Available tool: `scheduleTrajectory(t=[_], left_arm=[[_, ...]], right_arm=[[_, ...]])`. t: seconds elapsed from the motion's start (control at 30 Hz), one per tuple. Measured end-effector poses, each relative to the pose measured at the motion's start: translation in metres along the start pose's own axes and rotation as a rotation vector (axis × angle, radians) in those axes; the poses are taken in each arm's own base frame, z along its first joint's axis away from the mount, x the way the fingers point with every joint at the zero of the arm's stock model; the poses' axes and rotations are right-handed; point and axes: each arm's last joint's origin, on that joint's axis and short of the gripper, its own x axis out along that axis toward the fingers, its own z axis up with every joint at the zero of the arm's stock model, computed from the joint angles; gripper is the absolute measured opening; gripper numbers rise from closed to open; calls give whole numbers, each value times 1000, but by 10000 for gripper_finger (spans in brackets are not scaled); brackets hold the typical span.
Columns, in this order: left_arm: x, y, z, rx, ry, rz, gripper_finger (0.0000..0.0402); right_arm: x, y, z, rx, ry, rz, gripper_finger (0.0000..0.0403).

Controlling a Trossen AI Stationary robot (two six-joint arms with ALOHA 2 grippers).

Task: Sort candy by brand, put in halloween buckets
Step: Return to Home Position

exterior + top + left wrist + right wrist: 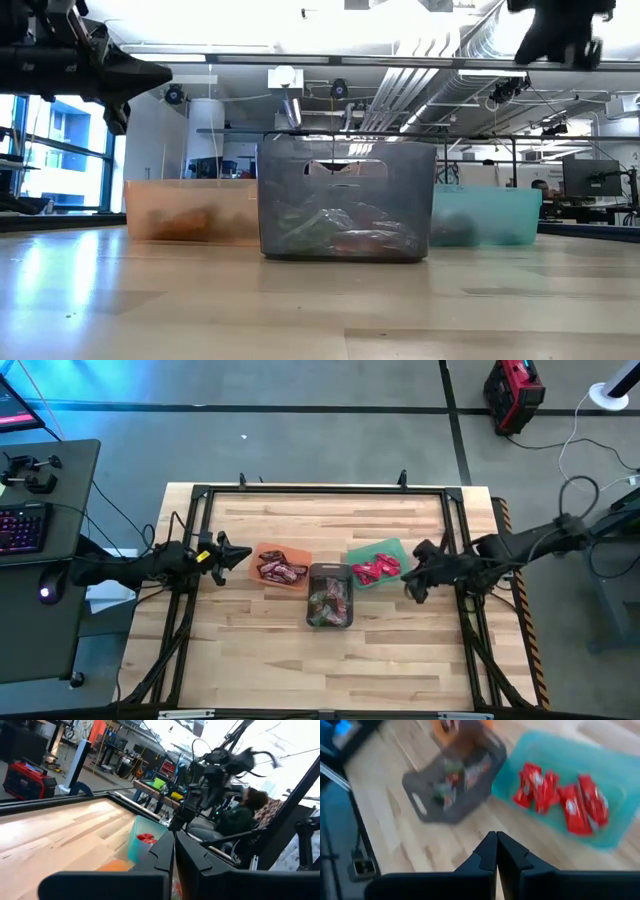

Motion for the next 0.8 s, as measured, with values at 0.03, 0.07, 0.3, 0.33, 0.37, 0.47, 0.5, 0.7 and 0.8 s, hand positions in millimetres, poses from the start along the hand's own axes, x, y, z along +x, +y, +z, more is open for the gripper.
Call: scheduleTrajectory(t=[0.03, 0.07, 0.3, 0.33, 0.37, 0.47, 0.5, 0.7, 0.8], left_arm=[[0, 0, 0, 0, 2, 1, 7], [0, 0, 0, 0, 1, 1, 7], [0, 0, 0, 0, 0, 0, 7], [0, 0, 0, -1, 0, 0, 7], [0, 0, 0, 0, 0, 0, 7], [0, 0, 0, -1, 0, 0, 8], [0, 0, 0, 0, 0, 0, 8], [0, 0, 0, 0, 0, 0, 8], [0, 0, 0, 0, 0, 0, 8]], right_arm=[[3, -11, -3, -7, -38, 33, 0], [7, -21, -6, -13, -79, 61, 0], [18, -73, -29, -84, -322, 271, 0], [19, -78, -33, -86, -350, 307, 0], [21, -82, -38, -100, -371, 347, 0], [27, -94, -51, -152, -420, 422, 0], [28, -97, -54, -161, -440, 438, 0], [36, -109, -66, -221, -559, 504, 0], [40, -112, -70, -262, -602, 519, 0]])
